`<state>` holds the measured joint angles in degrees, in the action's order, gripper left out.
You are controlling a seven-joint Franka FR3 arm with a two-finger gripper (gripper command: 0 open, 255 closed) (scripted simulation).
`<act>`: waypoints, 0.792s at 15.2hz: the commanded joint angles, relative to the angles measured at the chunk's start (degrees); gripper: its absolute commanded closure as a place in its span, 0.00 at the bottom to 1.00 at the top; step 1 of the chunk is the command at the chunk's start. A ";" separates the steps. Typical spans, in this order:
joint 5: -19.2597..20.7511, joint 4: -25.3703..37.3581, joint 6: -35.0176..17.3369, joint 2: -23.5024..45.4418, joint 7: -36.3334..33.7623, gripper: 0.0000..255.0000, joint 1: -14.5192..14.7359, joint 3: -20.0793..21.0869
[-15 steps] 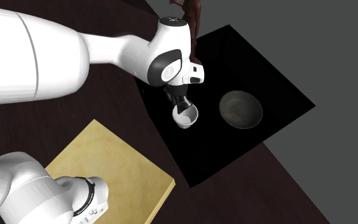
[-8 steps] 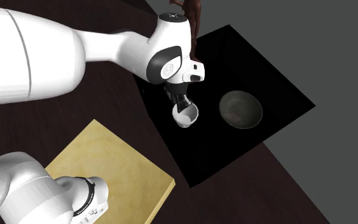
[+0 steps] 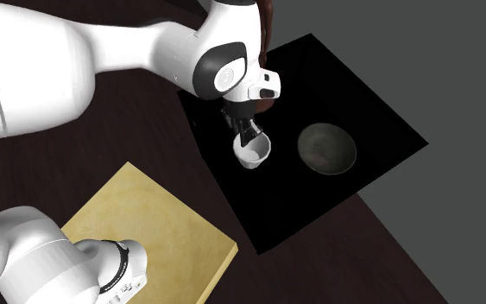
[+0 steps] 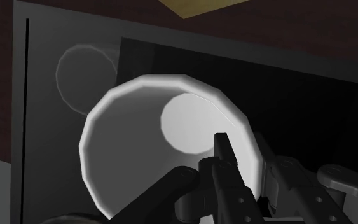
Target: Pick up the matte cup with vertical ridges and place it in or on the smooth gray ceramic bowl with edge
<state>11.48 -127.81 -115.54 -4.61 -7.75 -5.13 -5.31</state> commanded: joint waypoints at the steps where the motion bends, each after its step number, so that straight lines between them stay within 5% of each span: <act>1: -0.10 0.94 1.65 -0.70 0.24 1.00 0.04 0.05; 12: -0.53 6.64 10.00 -3.43 1.46 1.00 0.21 0.30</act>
<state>10.97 -121.95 -106.41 -7.94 -6.51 -4.90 -4.99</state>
